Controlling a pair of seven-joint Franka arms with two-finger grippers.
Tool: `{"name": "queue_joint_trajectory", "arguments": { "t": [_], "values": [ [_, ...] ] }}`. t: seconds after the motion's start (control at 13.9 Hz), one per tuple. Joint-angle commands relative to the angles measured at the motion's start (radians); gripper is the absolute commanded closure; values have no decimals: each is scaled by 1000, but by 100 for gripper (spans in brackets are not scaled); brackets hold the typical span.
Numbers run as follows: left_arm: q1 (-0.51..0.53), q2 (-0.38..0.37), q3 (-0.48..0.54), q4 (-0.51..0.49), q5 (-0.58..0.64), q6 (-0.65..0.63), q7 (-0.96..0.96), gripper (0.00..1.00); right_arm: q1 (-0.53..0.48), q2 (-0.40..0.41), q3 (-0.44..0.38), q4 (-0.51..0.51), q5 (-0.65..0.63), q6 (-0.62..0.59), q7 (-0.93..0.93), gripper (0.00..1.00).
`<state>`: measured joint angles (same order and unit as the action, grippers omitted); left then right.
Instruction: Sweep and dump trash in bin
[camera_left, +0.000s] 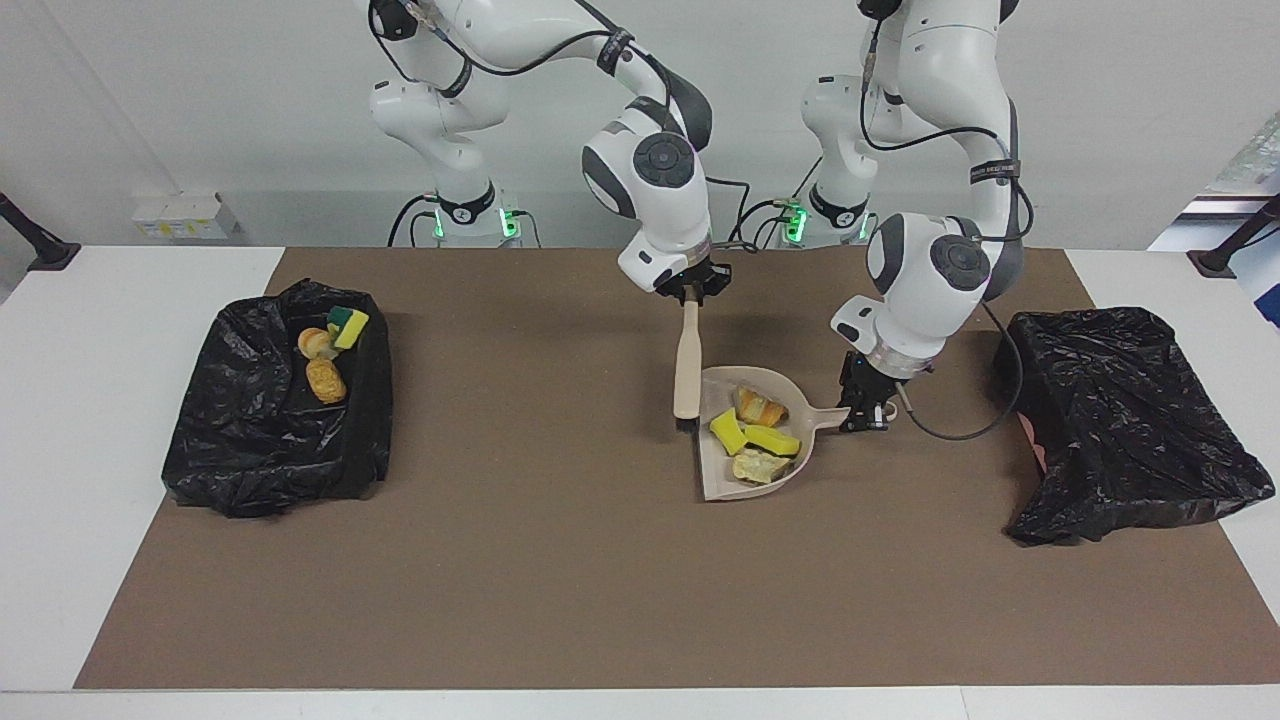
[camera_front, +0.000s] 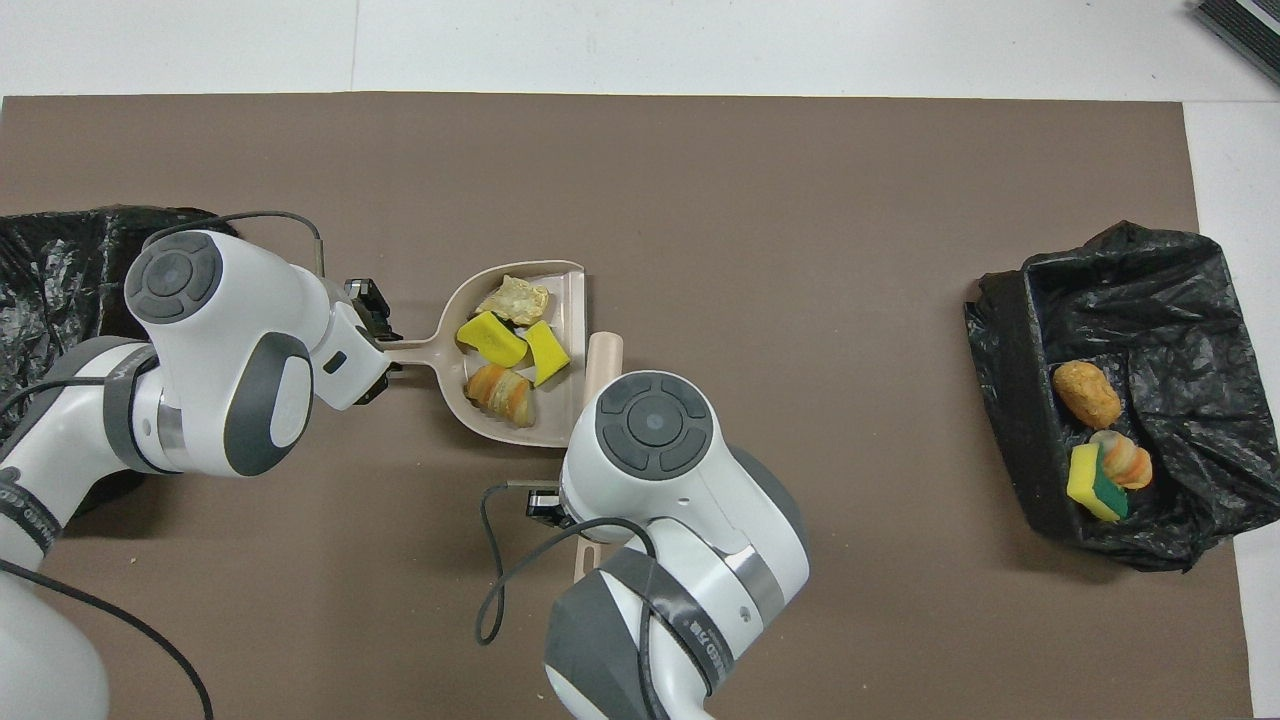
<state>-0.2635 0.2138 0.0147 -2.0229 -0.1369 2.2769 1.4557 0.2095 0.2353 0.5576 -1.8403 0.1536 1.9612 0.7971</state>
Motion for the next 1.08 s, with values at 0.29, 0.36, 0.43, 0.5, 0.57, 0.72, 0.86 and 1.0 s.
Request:
{"name": "queue_joint_trajectory", "arguments": {
  "t": [0.29, 0.36, 0.43, 0.5, 0.57, 0.72, 0.86, 1.0],
  "values": [
    [111, 62, -7, 146, -90, -113, 141, 100, 69, -249, 5, -290, 0, -13, -68, 100],
    [133, 75, -10, 177, -93, -149, 161, 100, 94, -284, 5, -327, 9, -10, -68, 100],
    [150, 75, -10, 197, -105, -166, 184, 100, 120, -318, 5, -361, 26, -2, -70, 100],
    [173, 75, -12, 211, -112, -189, 196, 100, 152, -342, 5, -399, 55, 21, -67, 100],
    [202, 75, -16, 228, -110, -229, 198, 100, 192, -356, 5, -437, 73, 62, -52, 100],
    [220, 70, -6, 289, -110, -285, 247, 100, 244, -361, 5, -522, 80, 163, -16, 100],
    [295, 75, -5, 343, -96, -362, 294, 100, 249, -360, 5, -557, 86, 211, 5, 100],
    [370, 72, -12, 368, -90, -419, 348, 100, 251, -360, 5, -563, 132, 219, 7, 100]
  ]
}}
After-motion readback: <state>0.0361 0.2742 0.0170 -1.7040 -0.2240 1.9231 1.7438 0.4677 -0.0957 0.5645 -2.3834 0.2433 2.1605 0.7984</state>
